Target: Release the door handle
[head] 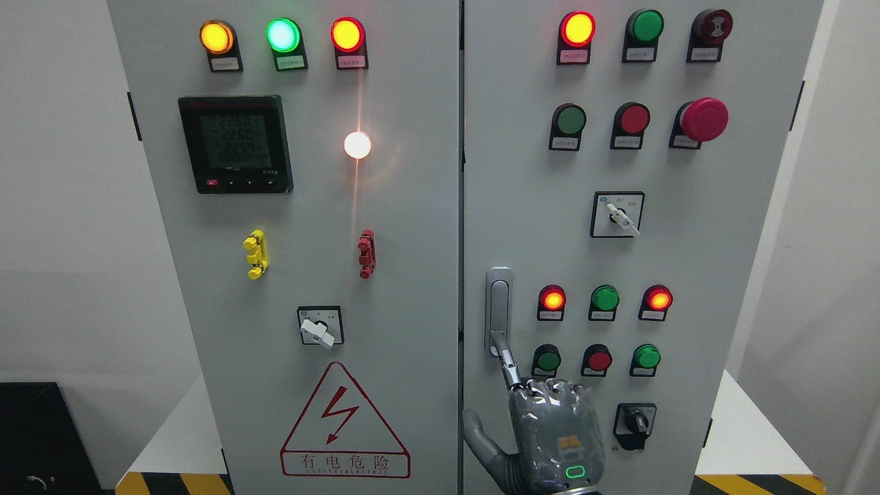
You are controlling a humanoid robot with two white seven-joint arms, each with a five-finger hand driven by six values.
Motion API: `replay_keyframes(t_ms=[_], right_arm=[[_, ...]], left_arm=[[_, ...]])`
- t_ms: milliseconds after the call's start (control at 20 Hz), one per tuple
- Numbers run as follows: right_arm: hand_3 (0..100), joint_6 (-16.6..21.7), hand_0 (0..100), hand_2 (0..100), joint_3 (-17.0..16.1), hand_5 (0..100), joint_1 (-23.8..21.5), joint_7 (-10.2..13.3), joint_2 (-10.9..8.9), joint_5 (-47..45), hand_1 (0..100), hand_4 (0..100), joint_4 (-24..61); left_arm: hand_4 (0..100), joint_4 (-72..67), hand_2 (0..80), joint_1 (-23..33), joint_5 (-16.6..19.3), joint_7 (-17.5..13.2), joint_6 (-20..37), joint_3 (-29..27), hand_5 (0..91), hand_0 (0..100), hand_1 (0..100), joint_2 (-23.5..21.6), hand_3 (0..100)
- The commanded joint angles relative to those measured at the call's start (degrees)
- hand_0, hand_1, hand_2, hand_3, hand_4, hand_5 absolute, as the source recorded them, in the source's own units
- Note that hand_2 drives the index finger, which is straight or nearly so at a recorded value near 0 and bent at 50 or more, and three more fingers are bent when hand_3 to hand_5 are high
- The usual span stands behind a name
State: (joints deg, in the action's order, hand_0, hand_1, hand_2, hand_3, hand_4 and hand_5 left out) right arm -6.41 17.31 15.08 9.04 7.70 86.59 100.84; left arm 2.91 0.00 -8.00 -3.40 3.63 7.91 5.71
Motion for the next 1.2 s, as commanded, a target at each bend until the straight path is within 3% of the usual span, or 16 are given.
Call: replay_keyframes(t_ms=[0,1152], right_arm=[[100,-0.8,38,0,0.1,100,0.1,-0.2,0.04,0.0,29,99,-1.3],[100,-1.5,39,0,-0.2,100,1.0,-0.3,0.04,0.0,29,99,-2.6]], left_arm=[[0,0.0,0.0,1.1,0.0,0.0,0.0,0.0,0.0,12,56,0.0,0],[0,0.0,0.0,1.1,0.0,0.0,0.0,0.0,0.0,12,56,0.0,0]])
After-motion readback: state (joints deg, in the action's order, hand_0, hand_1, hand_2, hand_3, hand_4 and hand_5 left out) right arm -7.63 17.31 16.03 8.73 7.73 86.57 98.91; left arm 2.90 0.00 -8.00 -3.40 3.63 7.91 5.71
